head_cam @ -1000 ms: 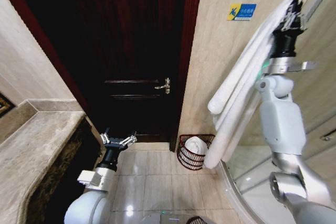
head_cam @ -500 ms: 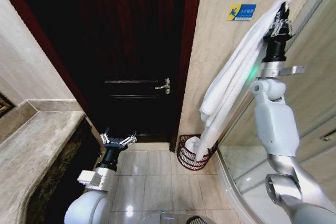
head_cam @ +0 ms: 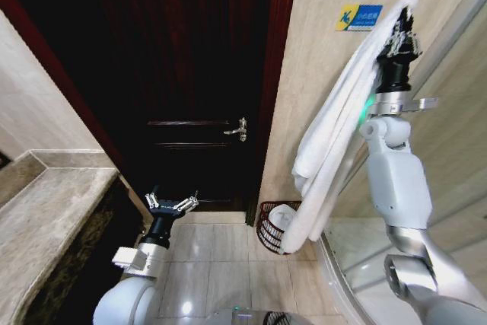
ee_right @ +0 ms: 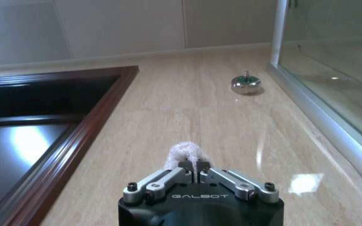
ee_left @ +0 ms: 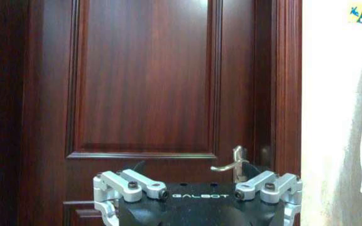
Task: Discard the used towel into the hamper.
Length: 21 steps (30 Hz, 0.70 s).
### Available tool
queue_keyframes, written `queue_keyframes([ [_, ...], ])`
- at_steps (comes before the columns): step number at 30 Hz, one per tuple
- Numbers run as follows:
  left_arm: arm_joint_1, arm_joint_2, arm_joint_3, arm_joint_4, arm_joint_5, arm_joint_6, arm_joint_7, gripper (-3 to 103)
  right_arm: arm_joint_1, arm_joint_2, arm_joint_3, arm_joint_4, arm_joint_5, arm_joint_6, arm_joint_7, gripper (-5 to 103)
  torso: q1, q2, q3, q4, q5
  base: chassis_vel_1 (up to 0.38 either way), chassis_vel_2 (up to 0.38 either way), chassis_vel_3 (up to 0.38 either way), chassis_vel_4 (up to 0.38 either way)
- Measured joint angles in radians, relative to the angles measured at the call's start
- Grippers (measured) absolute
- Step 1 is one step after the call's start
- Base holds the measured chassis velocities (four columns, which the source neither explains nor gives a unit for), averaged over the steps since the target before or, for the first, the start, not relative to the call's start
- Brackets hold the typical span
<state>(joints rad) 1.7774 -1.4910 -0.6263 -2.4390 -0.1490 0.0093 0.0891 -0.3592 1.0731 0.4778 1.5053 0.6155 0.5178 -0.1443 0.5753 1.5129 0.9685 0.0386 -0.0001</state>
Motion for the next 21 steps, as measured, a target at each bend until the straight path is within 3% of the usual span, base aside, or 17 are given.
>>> queue_keyframes([
  [14,0.000,0.000,0.000,0.000,0.000,0.000,0.000,100,-0.014,-0.004,0.013,-0.009,0.014,0.018,-0.020,2,0.000,0.000,0.000,-0.0001,-0.0003,-0.057,0.065,0.054,-0.058],
  [21,0.000,0.000,0.000,0.000,0.000,0.000,0.000,100,-0.130,0.021,0.044,0.010,-0.005,0.033,-0.024,2,0.000,0.000,0.000,0.0000,0.0002,-0.006,0.012,0.014,-0.020],
])
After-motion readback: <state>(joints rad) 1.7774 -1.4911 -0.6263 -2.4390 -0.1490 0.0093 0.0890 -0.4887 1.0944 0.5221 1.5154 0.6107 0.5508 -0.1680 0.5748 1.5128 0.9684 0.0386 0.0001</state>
